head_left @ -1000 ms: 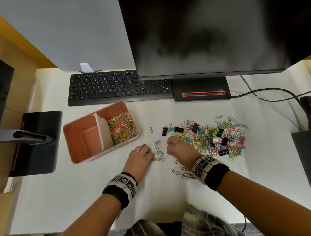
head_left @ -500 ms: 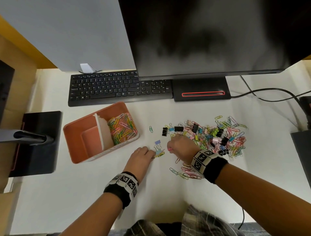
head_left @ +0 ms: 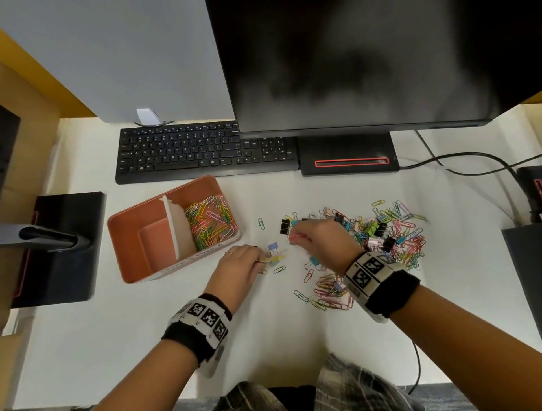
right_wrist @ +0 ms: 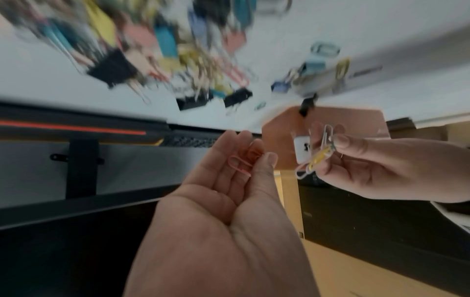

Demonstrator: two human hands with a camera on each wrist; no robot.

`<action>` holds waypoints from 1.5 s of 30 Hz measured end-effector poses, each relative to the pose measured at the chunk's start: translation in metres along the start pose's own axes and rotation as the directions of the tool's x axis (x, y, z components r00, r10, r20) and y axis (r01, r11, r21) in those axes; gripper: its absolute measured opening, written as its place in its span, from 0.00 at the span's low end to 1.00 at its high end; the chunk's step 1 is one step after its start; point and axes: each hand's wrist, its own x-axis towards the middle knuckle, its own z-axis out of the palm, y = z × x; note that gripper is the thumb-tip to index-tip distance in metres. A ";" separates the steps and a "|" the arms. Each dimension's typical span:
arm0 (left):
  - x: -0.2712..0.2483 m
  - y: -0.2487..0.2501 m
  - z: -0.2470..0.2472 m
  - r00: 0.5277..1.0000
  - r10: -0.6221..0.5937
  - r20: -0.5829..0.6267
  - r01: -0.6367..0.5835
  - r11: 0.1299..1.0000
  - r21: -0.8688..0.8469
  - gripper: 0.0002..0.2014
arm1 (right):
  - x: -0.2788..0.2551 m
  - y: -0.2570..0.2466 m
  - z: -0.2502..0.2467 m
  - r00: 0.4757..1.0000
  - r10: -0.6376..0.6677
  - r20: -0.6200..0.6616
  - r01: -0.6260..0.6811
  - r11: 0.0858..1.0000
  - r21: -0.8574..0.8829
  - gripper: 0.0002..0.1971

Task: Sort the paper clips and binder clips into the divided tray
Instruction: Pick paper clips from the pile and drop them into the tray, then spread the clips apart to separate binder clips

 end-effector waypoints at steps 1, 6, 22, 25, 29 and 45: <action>0.000 0.005 -0.011 1.000 -0.013 0.000 0.013 0.999 -0.049 0.03 | 0.003 -0.006 -0.005 1.000 -0.013 -0.021 0.014 1.000 0.014 0.08; 0.002 0.028 -0.081 0.966 -0.145 -0.214 0.102 0.975 -0.198 0.02 | 0.032 -0.056 -0.030 0.975 -0.126 -0.184 0.143 0.987 0.079 0.09; -0.020 0.006 -0.051 0.985 -0.171 0.014 0.171 0.985 -0.037 0.06 | -0.010 -0.013 0.024 0.963 -0.051 0.264 0.043 0.998 0.037 0.11; -0.025 -0.007 -0.008 0.943 -0.300 0.143 0.304 0.953 -0.003 0.13 | -0.021 0.005 0.052 0.943 -0.062 0.327 0.090 0.993 -0.073 0.21; -0.019 -0.016 0.017 0.906 -0.414 0.092 0.416 0.909 -0.004 0.12 | -0.015 0.003 0.070 0.969 -0.056 0.241 0.072 0.996 -0.058 0.20; 0.000 0.009 0.012 0.988 -0.155 0.027 0.155 0.988 -0.004 0.04 | -0.013 0.022 0.048 0.985 0.050 0.163 -0.046 0.999 -0.027 0.10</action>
